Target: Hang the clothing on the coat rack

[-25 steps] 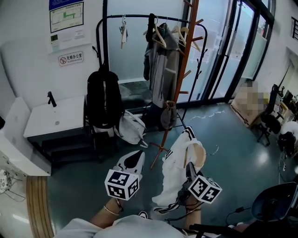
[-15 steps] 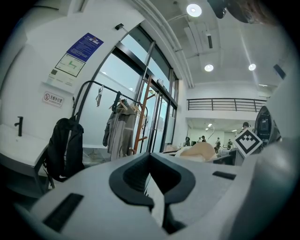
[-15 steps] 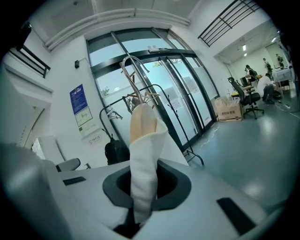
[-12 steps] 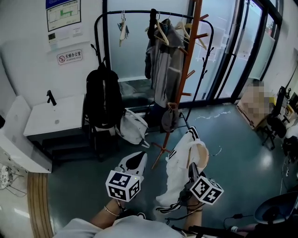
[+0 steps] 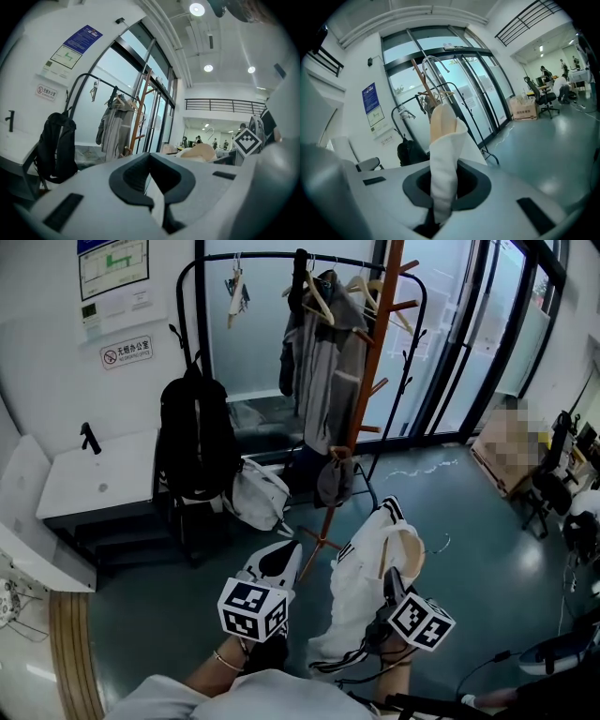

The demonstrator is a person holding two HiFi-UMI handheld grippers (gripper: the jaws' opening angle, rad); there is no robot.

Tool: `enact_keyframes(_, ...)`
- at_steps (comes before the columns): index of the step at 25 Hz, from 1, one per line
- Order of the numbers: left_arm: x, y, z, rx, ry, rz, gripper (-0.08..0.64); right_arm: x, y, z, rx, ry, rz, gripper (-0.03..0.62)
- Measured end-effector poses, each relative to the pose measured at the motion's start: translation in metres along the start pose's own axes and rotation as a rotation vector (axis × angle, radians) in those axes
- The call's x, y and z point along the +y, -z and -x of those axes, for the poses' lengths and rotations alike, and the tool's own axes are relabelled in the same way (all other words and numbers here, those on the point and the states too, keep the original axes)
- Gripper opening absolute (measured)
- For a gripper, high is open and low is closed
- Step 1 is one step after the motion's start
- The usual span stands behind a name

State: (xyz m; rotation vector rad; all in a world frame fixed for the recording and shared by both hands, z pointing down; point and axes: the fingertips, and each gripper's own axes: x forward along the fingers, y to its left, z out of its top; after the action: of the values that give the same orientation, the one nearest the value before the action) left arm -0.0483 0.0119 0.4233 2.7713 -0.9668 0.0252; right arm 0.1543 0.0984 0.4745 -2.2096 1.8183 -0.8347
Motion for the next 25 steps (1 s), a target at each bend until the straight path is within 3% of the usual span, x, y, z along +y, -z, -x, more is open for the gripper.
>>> enact_keyframes(12, 0.026, -0.026, -0.085, -0.032, 0.058, 0.008, 0.008, -0.013, -0.049, -0.059, -0.027, 0.029, 0.028, 0.037)
enact_keyframes(25, 0.069, -0.045, -0.184, 0.000, 0.103, -0.040, 0.008, -0.037, -0.093, -0.149, -0.067, 0.079, -0.017, 0.037)
